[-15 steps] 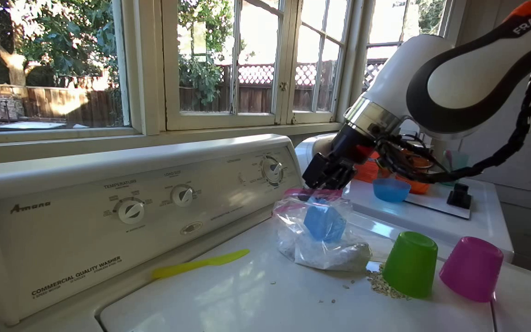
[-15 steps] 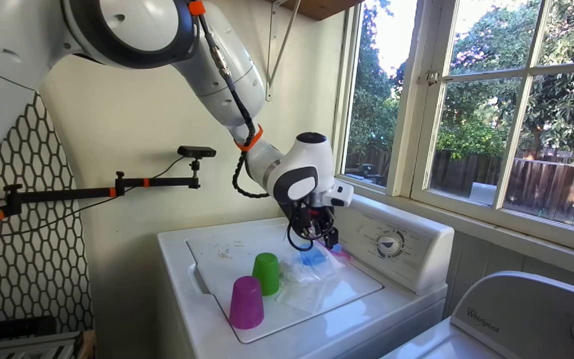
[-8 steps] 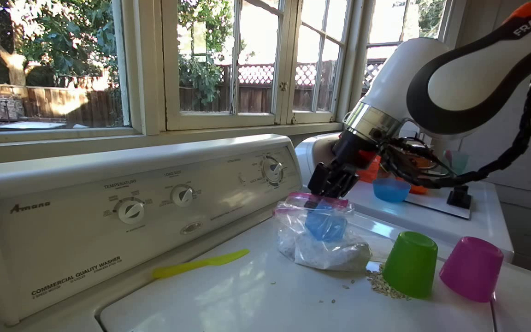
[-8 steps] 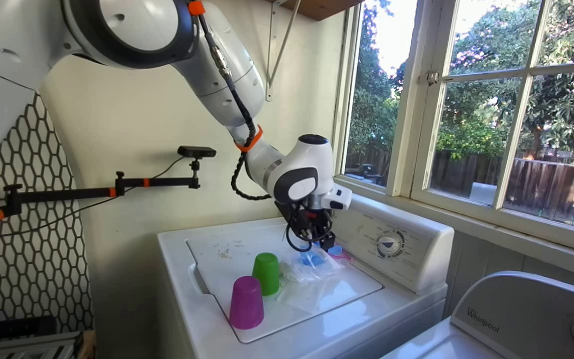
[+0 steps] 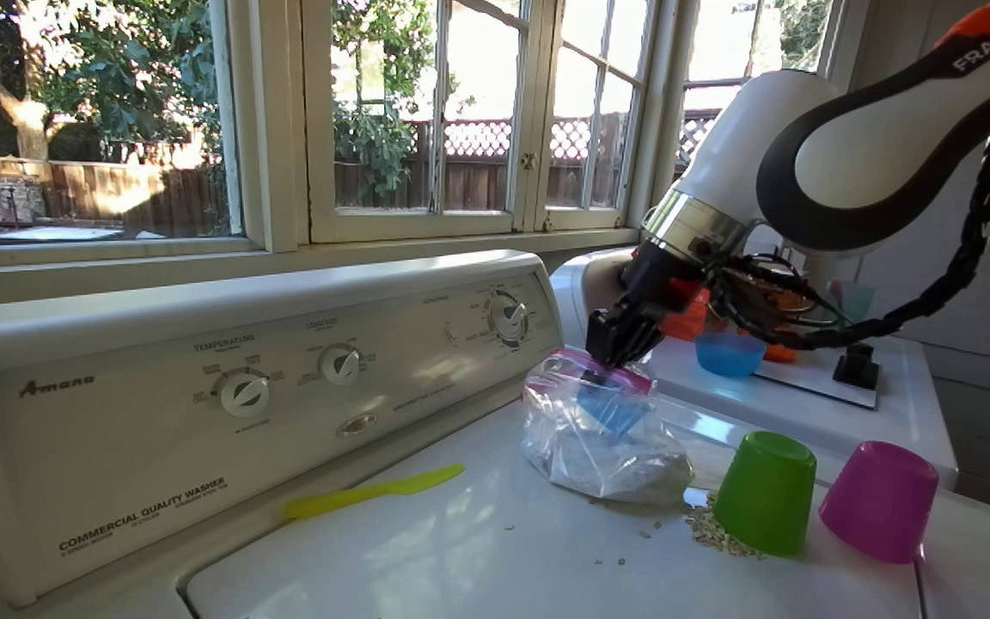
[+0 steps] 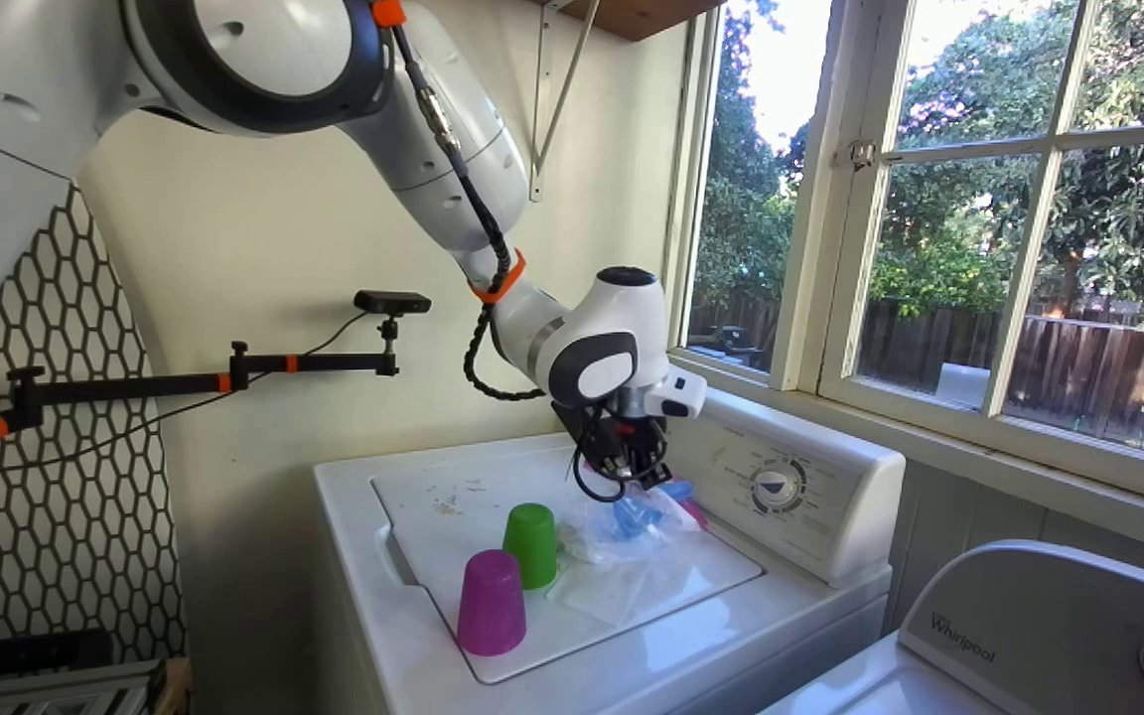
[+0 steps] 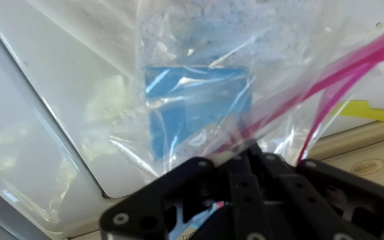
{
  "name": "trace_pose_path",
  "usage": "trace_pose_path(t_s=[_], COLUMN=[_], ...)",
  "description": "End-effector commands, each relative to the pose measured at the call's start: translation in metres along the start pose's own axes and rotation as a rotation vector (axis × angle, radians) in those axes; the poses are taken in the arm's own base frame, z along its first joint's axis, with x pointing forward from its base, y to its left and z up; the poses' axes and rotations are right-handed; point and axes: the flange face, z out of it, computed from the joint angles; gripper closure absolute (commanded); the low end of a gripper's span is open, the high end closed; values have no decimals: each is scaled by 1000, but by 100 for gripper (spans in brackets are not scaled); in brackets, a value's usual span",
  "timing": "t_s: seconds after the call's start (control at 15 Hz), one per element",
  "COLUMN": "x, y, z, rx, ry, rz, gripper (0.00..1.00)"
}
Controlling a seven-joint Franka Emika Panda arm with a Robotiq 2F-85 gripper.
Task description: Take the blue measuring cup out of the clear plastic bag.
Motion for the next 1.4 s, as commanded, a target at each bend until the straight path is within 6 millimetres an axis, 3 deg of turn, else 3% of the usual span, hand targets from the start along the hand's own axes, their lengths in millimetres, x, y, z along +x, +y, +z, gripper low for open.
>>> trace_pose_path(t_s=[0.0, 0.47, 1.07, 1.33], x=[2, 15, 21, 21], y=[4, 19, 4, 8], z=[-11, -42, -72, -82], rx=[-7, 51, 203, 223], ry=[36, 193, 283, 332], rz=[46, 246, 365, 410], gripper=[99, 99, 99, 99])
